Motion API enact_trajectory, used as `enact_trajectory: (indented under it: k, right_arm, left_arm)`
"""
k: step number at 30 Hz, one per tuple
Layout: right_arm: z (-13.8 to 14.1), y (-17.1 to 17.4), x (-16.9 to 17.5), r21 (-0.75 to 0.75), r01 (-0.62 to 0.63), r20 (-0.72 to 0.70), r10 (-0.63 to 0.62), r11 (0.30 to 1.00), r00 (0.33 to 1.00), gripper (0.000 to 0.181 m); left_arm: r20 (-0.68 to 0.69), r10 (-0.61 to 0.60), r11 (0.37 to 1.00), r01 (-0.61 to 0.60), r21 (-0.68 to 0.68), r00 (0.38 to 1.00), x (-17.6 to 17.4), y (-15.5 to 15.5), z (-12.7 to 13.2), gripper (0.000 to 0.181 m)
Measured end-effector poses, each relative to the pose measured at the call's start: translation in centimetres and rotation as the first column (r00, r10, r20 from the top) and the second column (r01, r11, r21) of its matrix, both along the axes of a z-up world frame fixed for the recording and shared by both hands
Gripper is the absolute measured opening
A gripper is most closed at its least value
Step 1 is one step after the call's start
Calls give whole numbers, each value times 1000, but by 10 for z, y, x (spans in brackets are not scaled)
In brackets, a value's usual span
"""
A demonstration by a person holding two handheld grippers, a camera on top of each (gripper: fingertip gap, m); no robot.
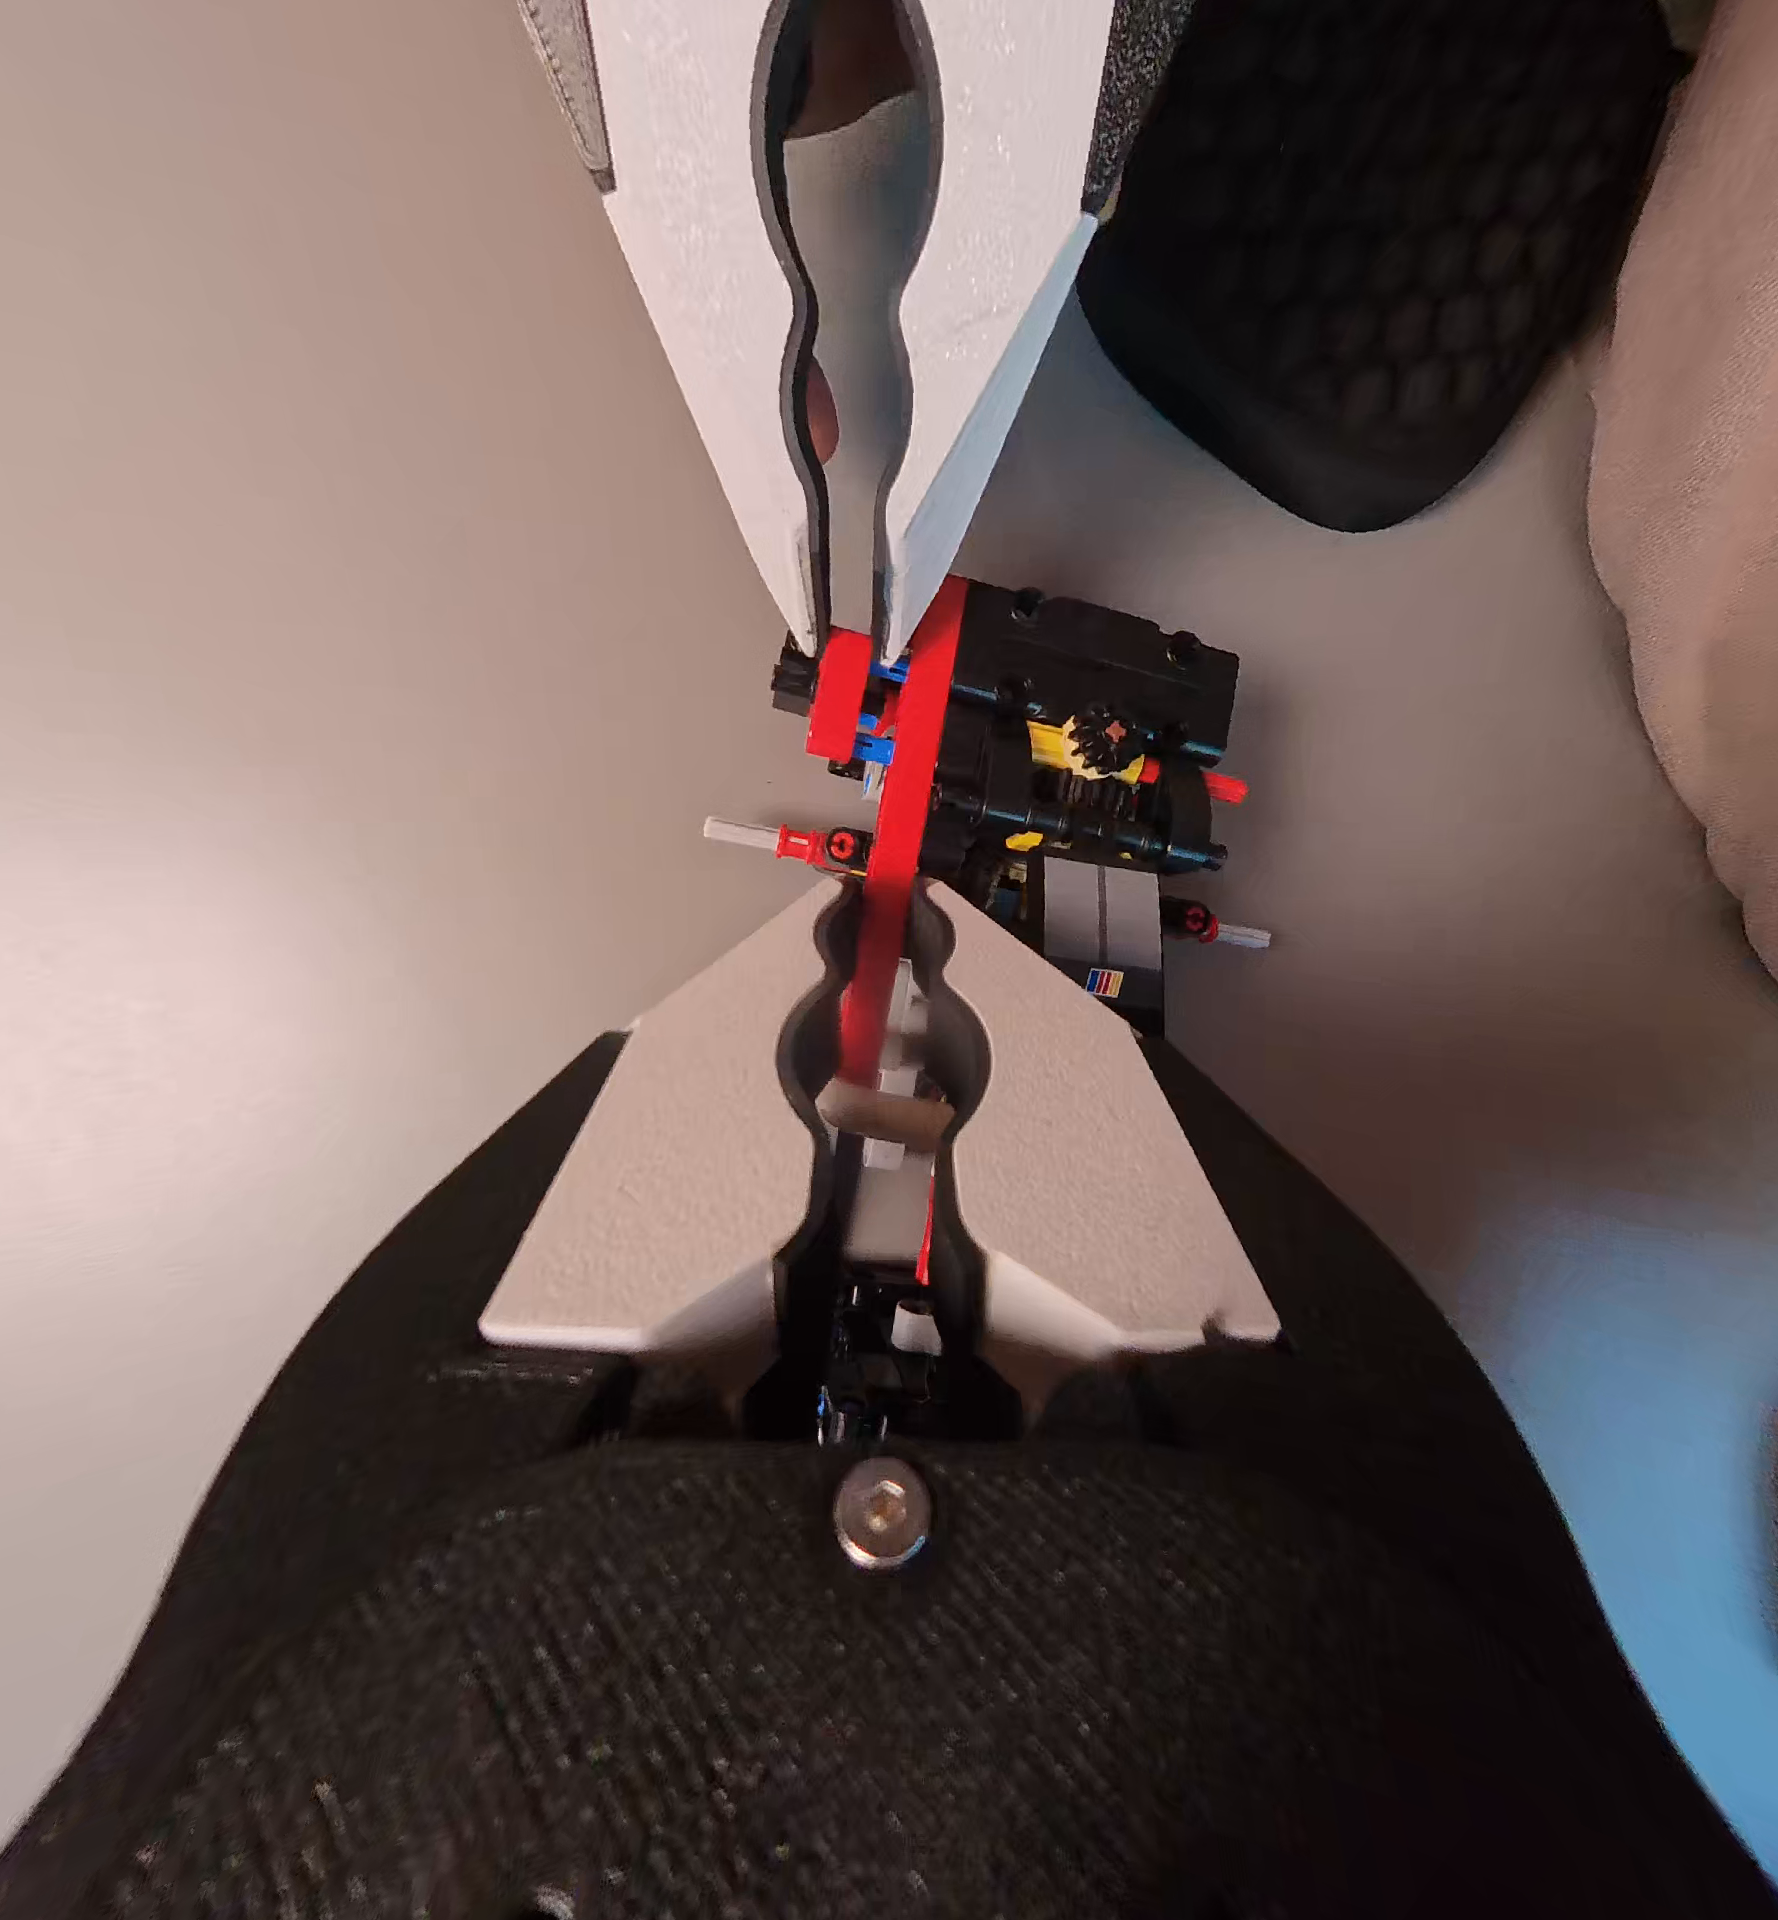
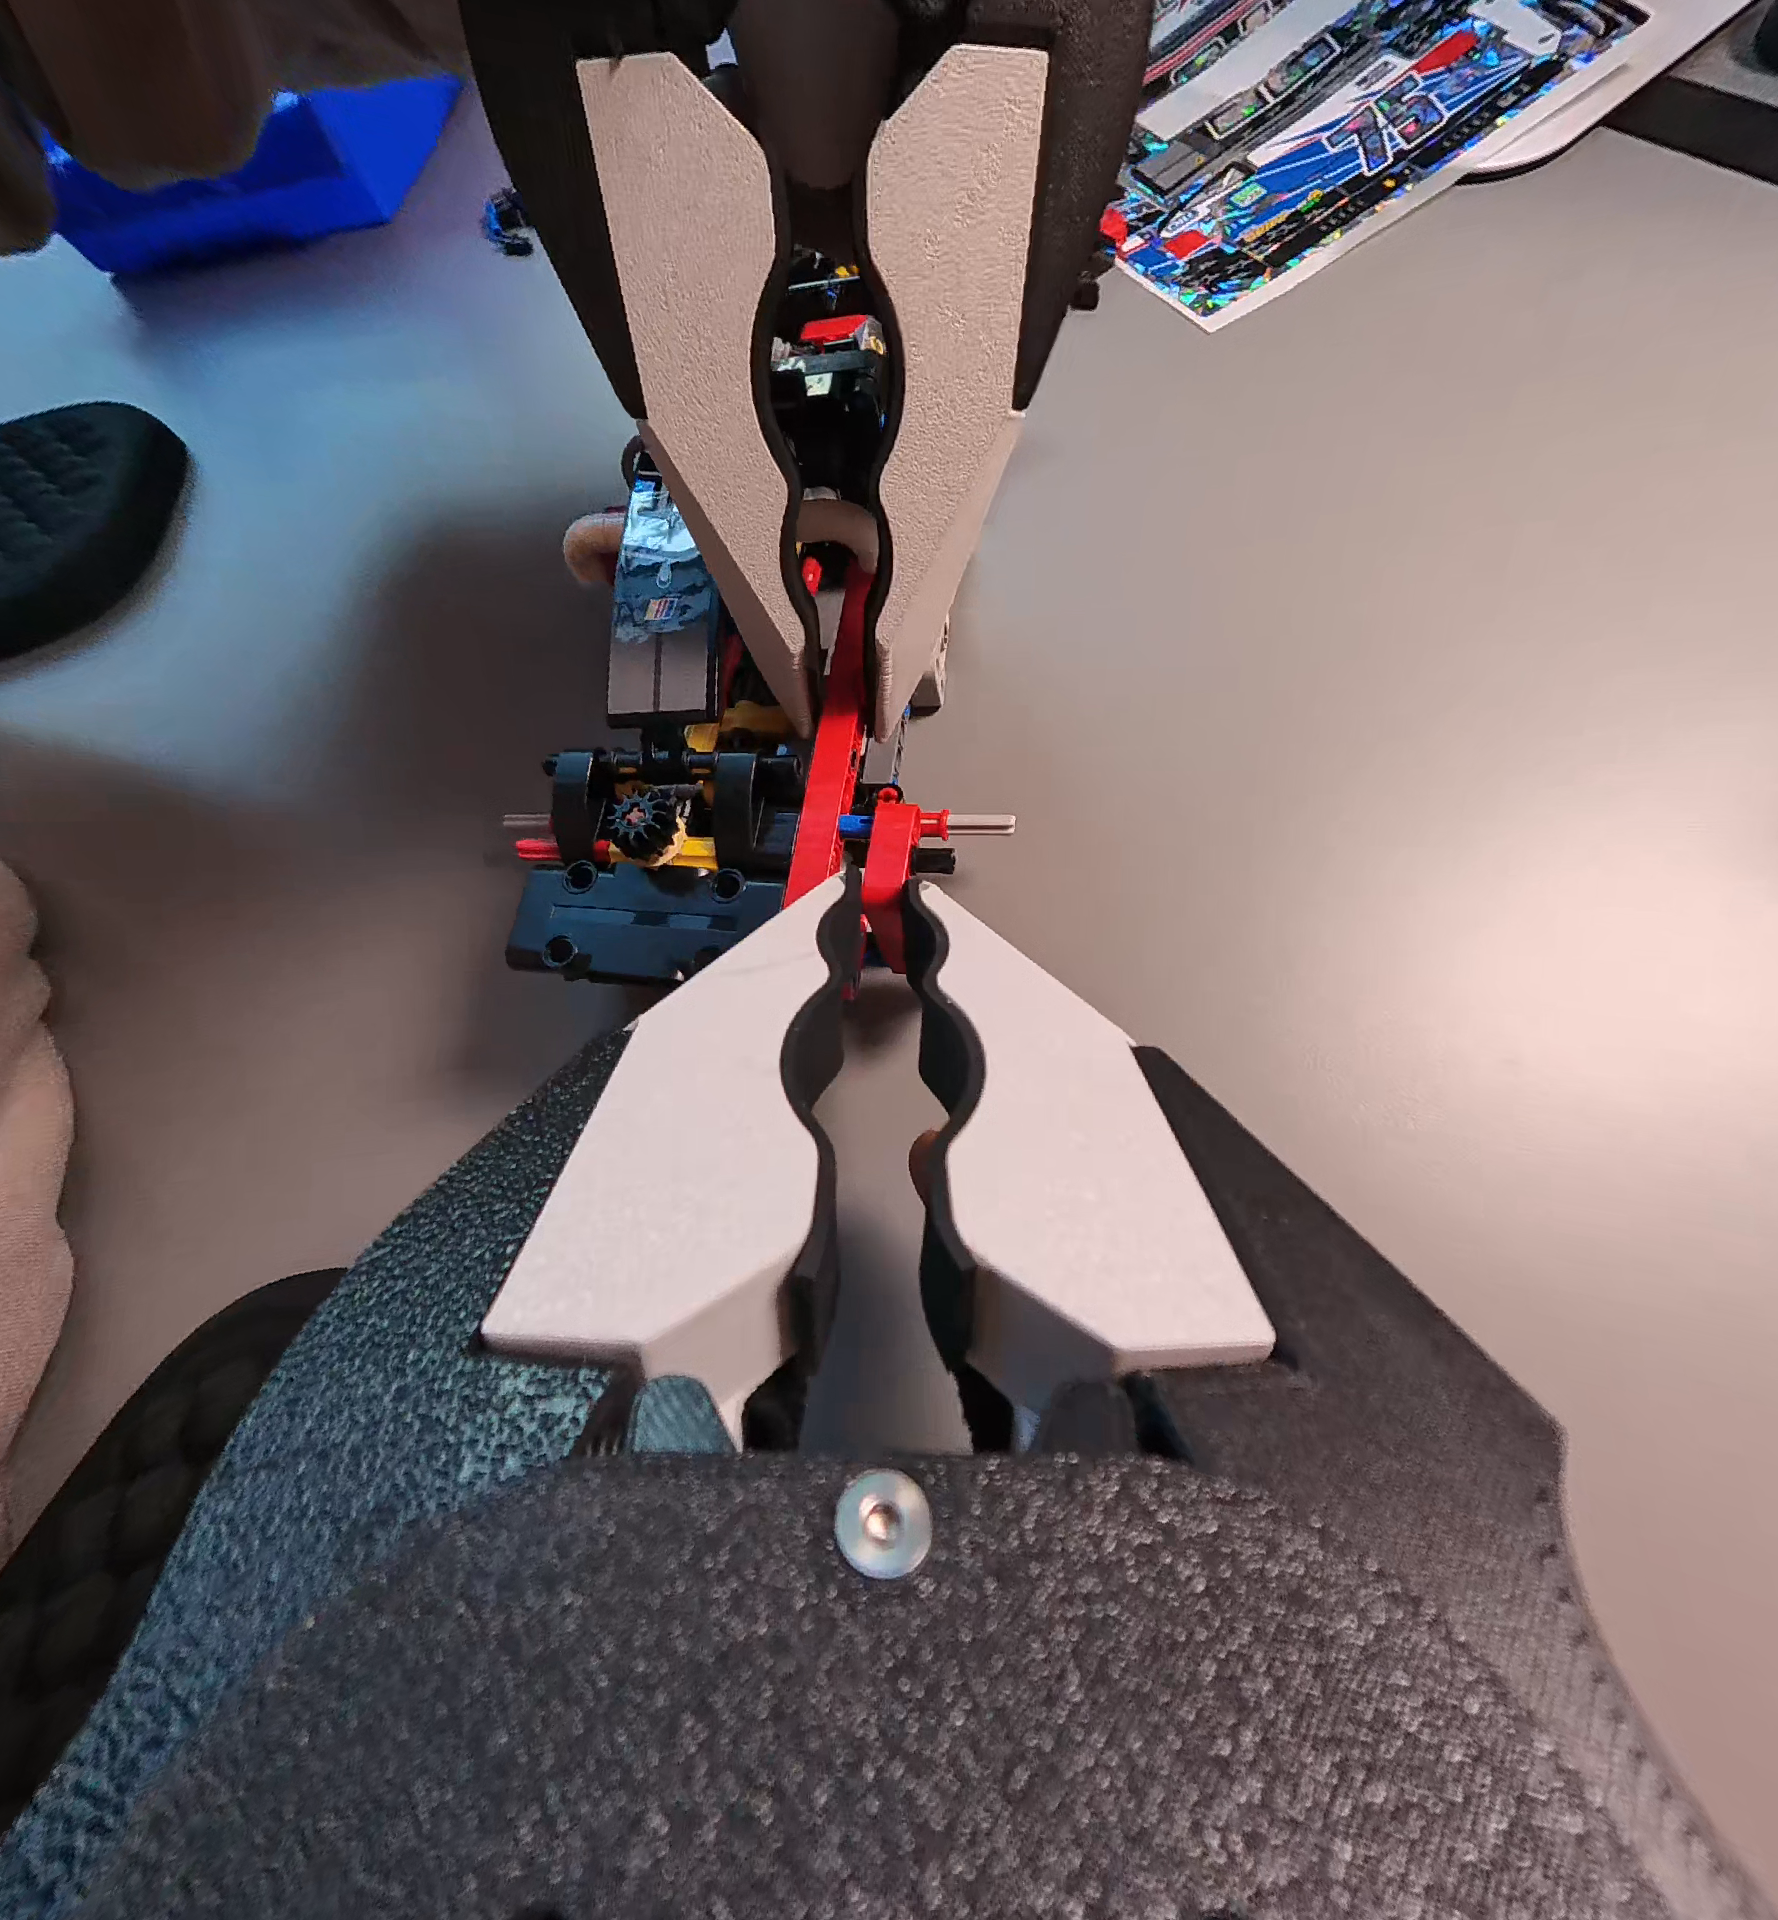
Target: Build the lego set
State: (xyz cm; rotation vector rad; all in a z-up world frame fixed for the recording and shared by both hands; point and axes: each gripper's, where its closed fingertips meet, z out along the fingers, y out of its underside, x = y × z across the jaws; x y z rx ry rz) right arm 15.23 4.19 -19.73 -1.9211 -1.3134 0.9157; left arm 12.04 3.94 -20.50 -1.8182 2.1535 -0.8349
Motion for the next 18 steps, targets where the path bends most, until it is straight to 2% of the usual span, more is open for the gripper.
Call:
enact_trajectory:
  k: [10, 18]
  right_arm:
    - [0, 4, -1, -64, -48, 36, 51, 997, 998, 8]
    - [0, -3, -2, -79, -157, 34, 160, 984, 987, 5]
  left_arm:
    - [66, 64, 998, -65, 7, 996, 0, 4, 3, 6]
    - [66, 175, 983, -171, -59, 982, 0, -7, 3, 6]
